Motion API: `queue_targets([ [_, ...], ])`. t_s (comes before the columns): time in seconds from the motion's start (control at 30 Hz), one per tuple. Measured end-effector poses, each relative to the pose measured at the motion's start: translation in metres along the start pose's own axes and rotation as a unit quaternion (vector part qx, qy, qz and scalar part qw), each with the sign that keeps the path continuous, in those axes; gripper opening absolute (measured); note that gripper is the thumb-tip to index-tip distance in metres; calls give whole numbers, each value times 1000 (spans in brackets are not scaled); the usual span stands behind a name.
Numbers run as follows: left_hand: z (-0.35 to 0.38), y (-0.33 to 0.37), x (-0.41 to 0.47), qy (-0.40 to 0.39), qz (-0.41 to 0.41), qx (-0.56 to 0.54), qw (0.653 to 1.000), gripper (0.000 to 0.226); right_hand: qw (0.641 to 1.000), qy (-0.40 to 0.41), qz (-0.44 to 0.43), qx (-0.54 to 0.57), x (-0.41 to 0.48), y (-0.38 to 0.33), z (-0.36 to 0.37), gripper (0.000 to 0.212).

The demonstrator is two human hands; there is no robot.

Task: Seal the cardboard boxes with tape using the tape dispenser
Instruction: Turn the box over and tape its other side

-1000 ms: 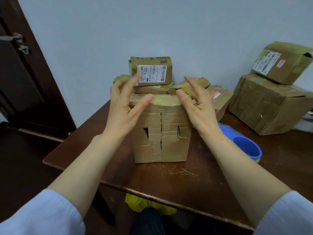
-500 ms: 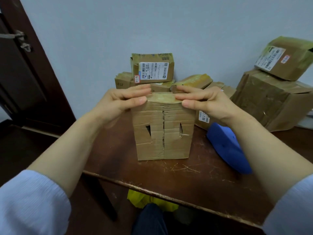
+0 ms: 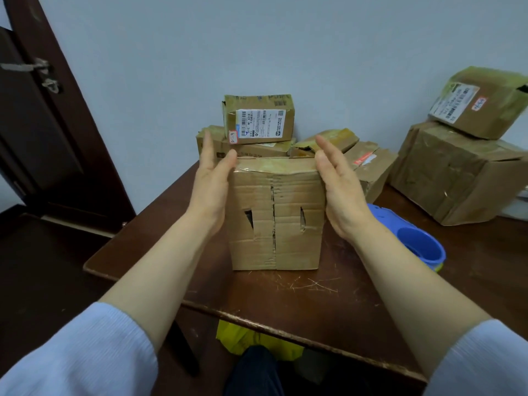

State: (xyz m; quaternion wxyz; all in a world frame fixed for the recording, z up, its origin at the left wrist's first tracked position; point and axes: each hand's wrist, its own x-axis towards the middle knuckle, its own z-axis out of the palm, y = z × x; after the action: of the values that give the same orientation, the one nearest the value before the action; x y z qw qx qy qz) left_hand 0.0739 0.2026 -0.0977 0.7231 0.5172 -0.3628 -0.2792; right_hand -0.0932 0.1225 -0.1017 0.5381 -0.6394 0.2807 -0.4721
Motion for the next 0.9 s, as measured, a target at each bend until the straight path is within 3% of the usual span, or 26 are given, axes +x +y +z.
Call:
queue_targets([
  [0.07,-6,-8,-6,-31,-19,-3,999,77,998,-52,35,-16,-11,17,-7,67],
  [0.13,-8,-14,-13,-32,-23,28,999,59,995,-77,63,-20,-25,33,-8,81],
  [0.2,-3,-15,-10,4,1,73,997,24,996,-56,59,-31,-31,35,-4,73],
  [0.23,-1,-14,-8,25,8,92,995,21,997,-43,61,-30,-30,33,-3,68],
  [0.33,-1,-8,4,65,-5,116,991,31,992,-88,87,-12,-28,29,-5,68],
  [0.4,-7,1,10,99,-66,79,990,36,982,-143,120,-25,-32,27,-9,75],
  [0.5,-24,8,16,65,-192,-74,977,56,982,-76,168,34,-36,31,-8,58],
  [0.57,-35,1,12,-13,-250,-7,968,78,970,-21,222,98,-33,34,0,48],
  [0.67,-44,-11,-5,-97,-284,149,942,42,956,-12,271,109,-26,35,15,38],
  [0.73,-50,-20,-9,-65,-290,145,944,28,954,-24,277,109,-22,35,26,30],
  [0.9,-64,-32,-6,0,-239,180,954,27,962,-21,272,26,-21,41,44,34],
])
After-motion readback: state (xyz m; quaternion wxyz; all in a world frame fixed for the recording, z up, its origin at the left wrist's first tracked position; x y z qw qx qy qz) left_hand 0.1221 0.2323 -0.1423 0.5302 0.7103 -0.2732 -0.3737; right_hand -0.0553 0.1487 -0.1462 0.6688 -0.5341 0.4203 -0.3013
